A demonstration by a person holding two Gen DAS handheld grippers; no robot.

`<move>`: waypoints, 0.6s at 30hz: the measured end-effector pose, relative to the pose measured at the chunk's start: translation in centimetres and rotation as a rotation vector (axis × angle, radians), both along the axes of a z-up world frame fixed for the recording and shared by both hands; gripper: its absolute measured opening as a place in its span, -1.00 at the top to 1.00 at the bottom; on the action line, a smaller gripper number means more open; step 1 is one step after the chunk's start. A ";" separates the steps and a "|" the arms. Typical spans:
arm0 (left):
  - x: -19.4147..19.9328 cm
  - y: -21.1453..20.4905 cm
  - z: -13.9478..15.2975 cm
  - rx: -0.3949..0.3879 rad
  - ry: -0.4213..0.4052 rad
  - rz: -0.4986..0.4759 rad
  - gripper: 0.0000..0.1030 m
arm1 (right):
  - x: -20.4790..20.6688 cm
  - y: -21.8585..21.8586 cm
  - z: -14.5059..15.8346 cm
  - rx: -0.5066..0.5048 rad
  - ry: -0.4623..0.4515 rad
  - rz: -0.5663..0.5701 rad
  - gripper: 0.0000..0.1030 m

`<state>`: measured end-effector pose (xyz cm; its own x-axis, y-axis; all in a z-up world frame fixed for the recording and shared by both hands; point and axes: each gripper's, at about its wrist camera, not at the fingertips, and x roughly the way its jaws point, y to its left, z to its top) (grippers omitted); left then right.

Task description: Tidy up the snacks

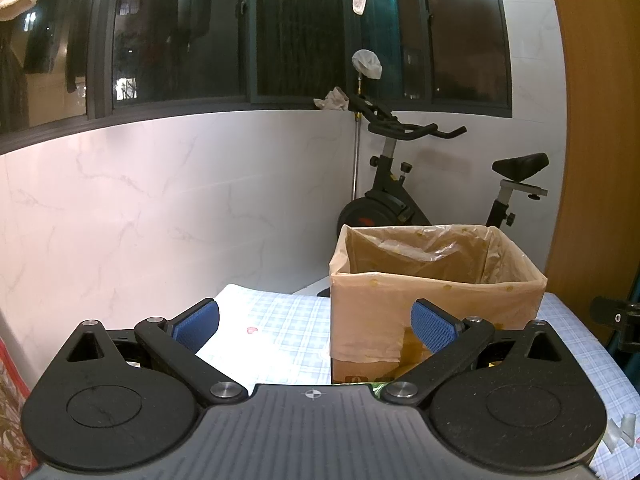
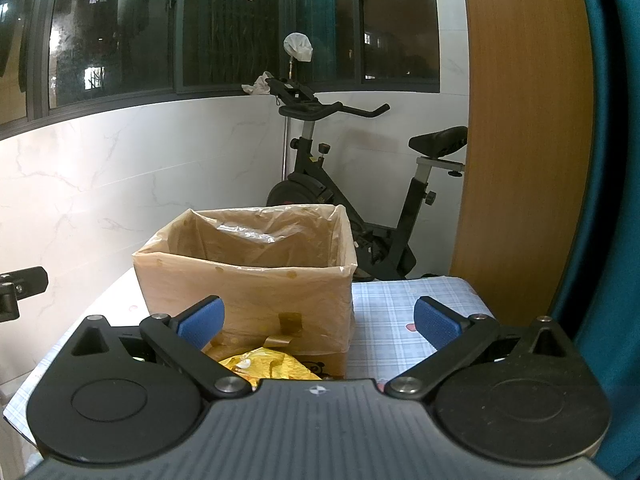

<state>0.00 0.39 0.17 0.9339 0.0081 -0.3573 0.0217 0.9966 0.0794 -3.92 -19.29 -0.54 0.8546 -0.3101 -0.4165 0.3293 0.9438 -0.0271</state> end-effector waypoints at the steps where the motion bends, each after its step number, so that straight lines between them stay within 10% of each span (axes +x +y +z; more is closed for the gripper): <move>1: 0.0 0.0 0.0 -0.001 -0.002 0.000 -1.00 | -0.1 -0.2 0.0 -0.001 -0.001 -0.001 -1.00; 18: 0.2 0.1 0.0 -0.005 -0.005 -0.001 -1.00 | 0.1 -0.5 0.4 -0.009 -0.003 -0.002 -1.00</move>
<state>0.23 0.50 0.17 0.9357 0.0050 -0.3527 0.0228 0.9969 0.0747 -3.86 -19.80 -0.13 0.8552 -0.3156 -0.4113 0.3311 0.9430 -0.0351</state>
